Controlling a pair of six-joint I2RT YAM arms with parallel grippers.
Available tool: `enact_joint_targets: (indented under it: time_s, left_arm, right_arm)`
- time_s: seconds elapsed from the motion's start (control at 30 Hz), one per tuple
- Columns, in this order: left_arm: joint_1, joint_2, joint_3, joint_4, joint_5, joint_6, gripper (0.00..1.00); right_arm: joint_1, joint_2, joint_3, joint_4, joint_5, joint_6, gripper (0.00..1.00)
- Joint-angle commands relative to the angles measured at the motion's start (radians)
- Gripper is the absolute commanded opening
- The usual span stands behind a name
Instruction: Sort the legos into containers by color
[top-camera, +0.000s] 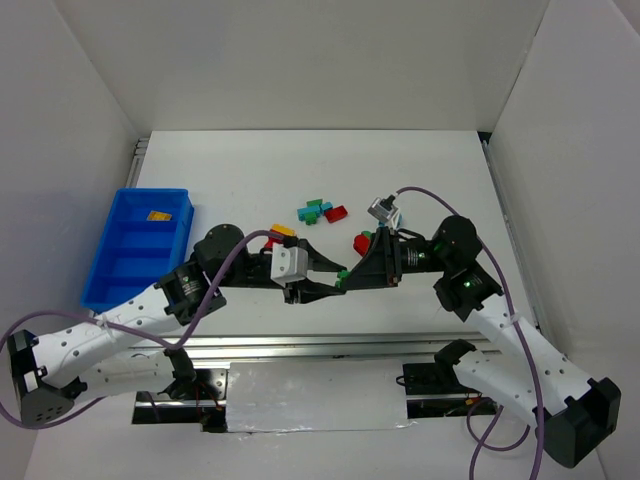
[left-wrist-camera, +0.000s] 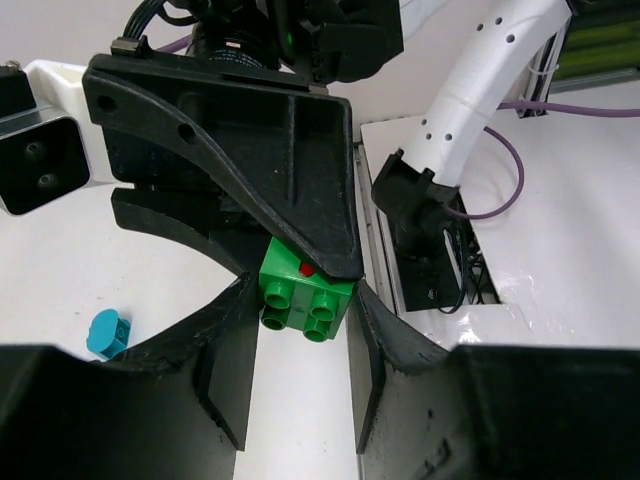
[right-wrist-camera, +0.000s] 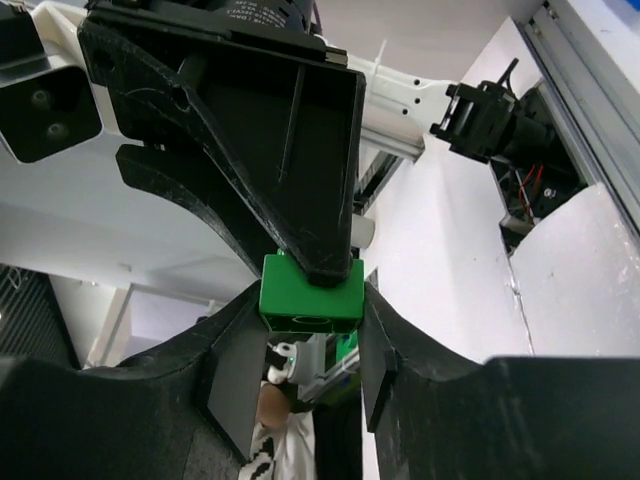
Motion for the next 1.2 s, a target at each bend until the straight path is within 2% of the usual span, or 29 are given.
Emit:
enact_joint_targets:
  time_s: [0.0, 0.03, 0.07, 0.1, 0.13, 0.3, 0.43, 0.5, 0.57, 0.6, 0.63, 0.67, 0.7, 0.73, 0.8, 0.83, 0.97, 1.17]
  left_arm:
    - [-0.007, 0.025, 0.063, 0.047, 0.006, -0.023, 0.00]
    - [-0.007, 0.028, 0.067, 0.039, -0.015, -0.023, 0.00]
    - [-0.007, 0.029, 0.067, 0.031, -0.026, -0.019, 0.00]
    - [-0.007, 0.028, 0.066, 0.012, -0.041, -0.015, 0.00]
    - [-0.007, 0.023, 0.057, 0.004, -0.087, -0.017, 0.00]
    - [0.008, -0.011, -0.024, 0.014, -0.312, -0.043, 0.00]
    - [0.132, -0.035, -0.046, -0.012, -0.476, -0.144, 0.00]
    - [0.186, -0.041, -0.051, -0.039, -0.657, -0.221, 0.00]
    - [0.284, -0.021, -0.037, -0.076, -0.856, -0.340, 0.00]
    - [0.385, -0.005, 0.006, -0.105, -0.889, -0.386, 0.00]
    - [0.440, 0.050, 0.038, -0.209, -0.929, -0.437, 0.00]
    - [0.506, 0.087, 0.111, -0.279, -0.974, -0.565, 0.00]
    - [0.641, 0.126, 0.148, -0.359, -1.030, -0.634, 0.00]
    - [0.704, 0.213, 0.185, -0.516, -1.041, -0.746, 0.00]
    - [0.856, 0.287, 0.238, -0.605, -1.092, -0.819, 0.00]
    - [0.892, 0.337, 0.241, -0.636, -1.113, -0.889, 0.00]
    - [1.036, 0.429, 0.247, -0.645, -1.147, -0.982, 0.00]
    - [1.131, 0.614, 0.303, -0.656, -1.166, -1.032, 0.00]
  right_arm:
    - [0.011, 0.013, 0.024, 0.076, -0.004, -0.021, 0.45]
    - [0.011, 0.016, 0.017, 0.089, -0.006, -0.017, 0.57]
    - [0.008, 0.015, 0.004, 0.105, -0.007, -0.014, 0.86]
    - [0.011, 0.015, -0.001, 0.107, -0.007, -0.021, 0.97]
    - [0.007, 0.013, -0.010, 0.110, -0.004, -0.026, 1.00]
    - [-0.053, -0.013, -0.047, 0.061, 0.077, -0.063, 1.00]
    - [-0.169, -0.050, -0.064, -0.214, 0.265, -0.179, 1.00]
    - [-0.264, -0.088, -0.084, -0.285, 0.367, -0.227, 1.00]
    - [-0.312, -0.117, -0.121, -0.327, 0.428, -0.254, 1.00]
    - [-0.335, -0.139, -0.139, -0.331, 0.433, -0.262, 1.00]
    - [-0.337, -0.143, -0.145, -0.330, 0.436, -0.267, 1.00]
    - [-0.337, -0.147, -0.148, -0.328, 0.427, -0.273, 1.00]
    - [-0.337, -0.143, -0.151, -0.325, 0.413, -0.273, 1.00]
    - [-0.337, -0.140, -0.153, -0.319, 0.399, -0.274, 1.00]
    - [-0.337, -0.137, -0.150, -0.322, 0.378, -0.281, 1.00]
    - [-0.337, -0.140, -0.151, -0.325, 0.378, -0.285, 1.00]
    - [-0.337, -0.150, -0.141, -0.344, 0.375, -0.325, 1.00]
    - [-0.337, -0.154, -0.116, -0.391, 0.353, -0.383, 1.00]
